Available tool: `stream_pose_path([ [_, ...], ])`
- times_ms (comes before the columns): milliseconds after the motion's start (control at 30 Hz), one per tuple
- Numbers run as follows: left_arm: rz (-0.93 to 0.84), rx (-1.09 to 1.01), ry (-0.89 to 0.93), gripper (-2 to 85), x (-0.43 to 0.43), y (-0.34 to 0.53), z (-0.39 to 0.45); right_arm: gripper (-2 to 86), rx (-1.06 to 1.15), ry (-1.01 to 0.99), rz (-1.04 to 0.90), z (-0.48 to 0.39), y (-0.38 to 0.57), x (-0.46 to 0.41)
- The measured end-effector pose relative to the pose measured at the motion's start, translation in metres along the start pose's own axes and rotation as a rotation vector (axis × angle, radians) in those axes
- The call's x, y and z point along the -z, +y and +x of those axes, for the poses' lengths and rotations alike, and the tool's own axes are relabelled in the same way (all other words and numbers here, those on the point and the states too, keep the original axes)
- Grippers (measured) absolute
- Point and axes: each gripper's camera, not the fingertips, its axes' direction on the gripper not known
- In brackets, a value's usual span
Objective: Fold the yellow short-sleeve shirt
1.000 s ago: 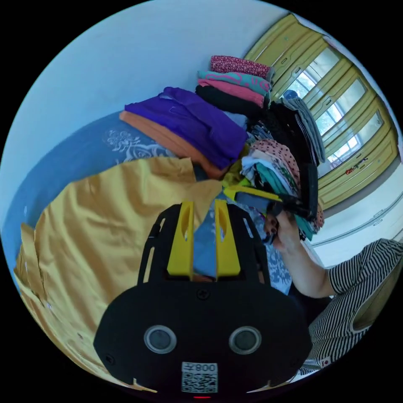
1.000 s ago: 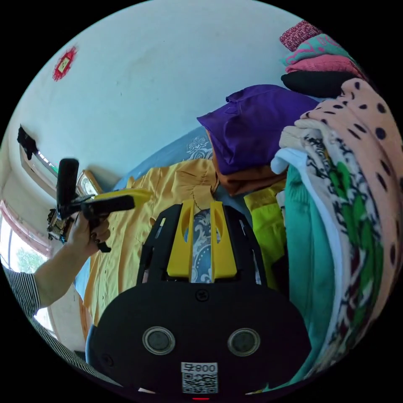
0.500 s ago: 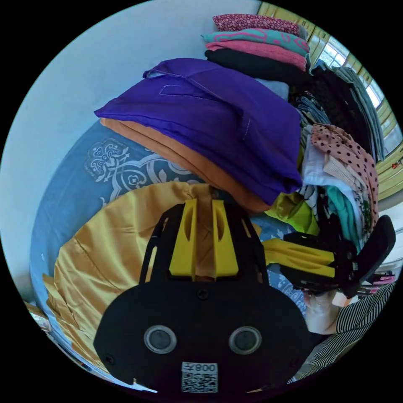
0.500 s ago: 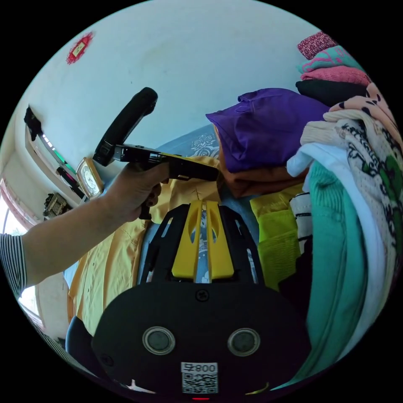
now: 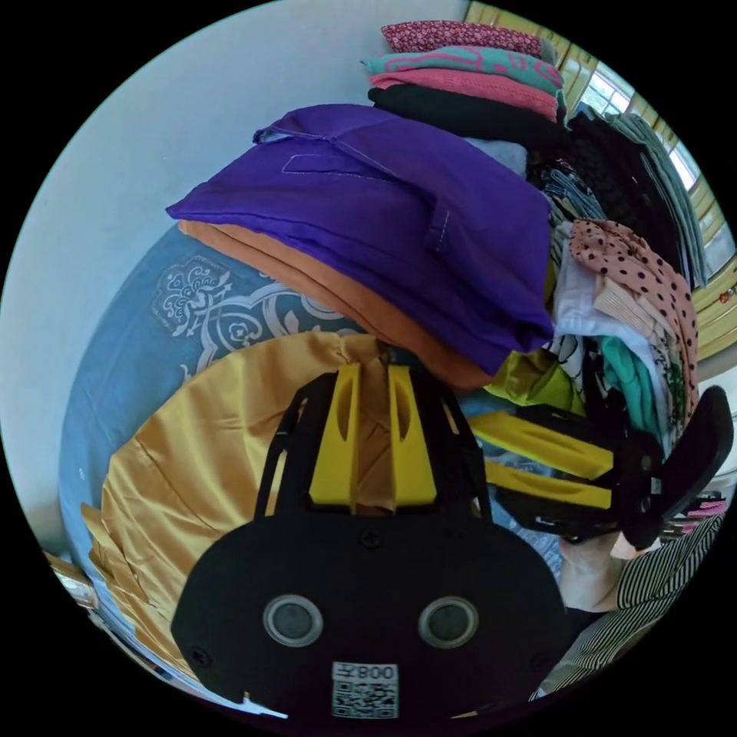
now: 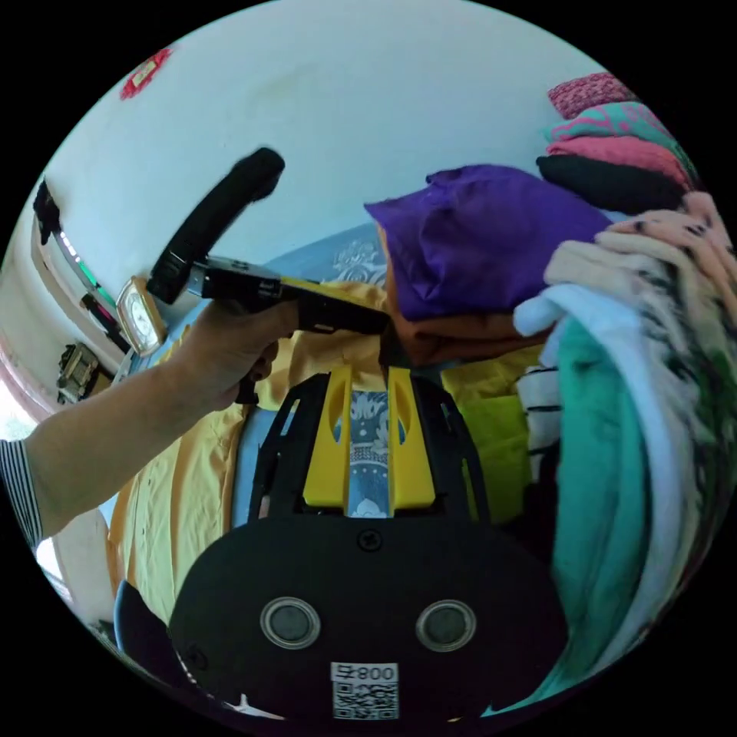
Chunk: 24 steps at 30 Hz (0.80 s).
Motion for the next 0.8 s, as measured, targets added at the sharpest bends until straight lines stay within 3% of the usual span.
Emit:
stream_pose_path([
  [167,0.039,0.023,0.038,1.5,0.005,0.005,-0.017,2.2,0.045,0.037,0.001,-0.013,-0.008,-0.006],
  [533,0.354,0.267,0.345,0.7,0.031,0.081,-0.12,0.4,0.117,-0.115,0.151,-0.044,-0.028,0.002],
  [800,0.44,0.375,0.497,0.6,0.036,0.16,-0.2,0.4,0.233,-0.239,0.185,-0.098,-0.063,0.01],
])
